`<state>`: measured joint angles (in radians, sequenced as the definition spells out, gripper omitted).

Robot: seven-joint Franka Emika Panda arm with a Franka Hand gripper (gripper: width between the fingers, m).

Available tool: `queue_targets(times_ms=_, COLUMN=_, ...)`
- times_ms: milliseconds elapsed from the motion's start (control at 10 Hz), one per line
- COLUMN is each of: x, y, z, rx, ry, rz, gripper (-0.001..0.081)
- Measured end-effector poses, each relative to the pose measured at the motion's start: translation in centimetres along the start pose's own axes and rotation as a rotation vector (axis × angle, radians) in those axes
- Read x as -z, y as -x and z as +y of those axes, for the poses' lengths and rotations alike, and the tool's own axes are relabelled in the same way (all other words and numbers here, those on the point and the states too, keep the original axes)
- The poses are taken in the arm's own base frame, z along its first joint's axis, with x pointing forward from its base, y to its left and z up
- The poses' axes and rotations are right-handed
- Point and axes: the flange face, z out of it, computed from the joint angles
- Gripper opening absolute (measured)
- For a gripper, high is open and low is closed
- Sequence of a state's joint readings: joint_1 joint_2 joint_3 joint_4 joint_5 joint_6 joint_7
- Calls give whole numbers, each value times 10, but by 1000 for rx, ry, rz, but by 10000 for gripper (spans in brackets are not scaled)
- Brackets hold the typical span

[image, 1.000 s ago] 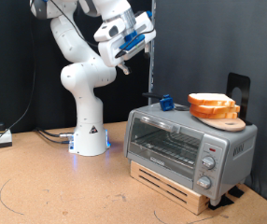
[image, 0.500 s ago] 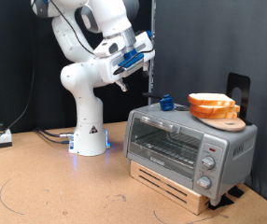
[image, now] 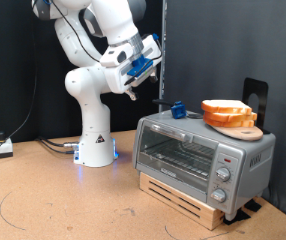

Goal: Make a piece of toast with the oven

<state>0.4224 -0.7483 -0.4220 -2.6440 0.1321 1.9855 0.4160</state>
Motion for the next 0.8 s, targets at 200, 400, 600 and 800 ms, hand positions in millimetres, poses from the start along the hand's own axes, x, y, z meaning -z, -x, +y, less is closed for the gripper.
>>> queue_targets(times_ms=200, x=-34, y=-1, z=3, rx=-14, ry=52, rz=16, gripper=807)
queue_targets(times_ms=400, x=-59, y=-3, z=3, rx=-26, ry=72, rz=26, gripper=807)
queue_targets(times_ms=600, x=-81, y=-5, z=3, rx=-52, ry=93, rz=42, gripper=807)
queue_targets(times_ms=800, x=-99, y=-8, z=2, rx=-62, ry=120, rz=38, gripper=807)
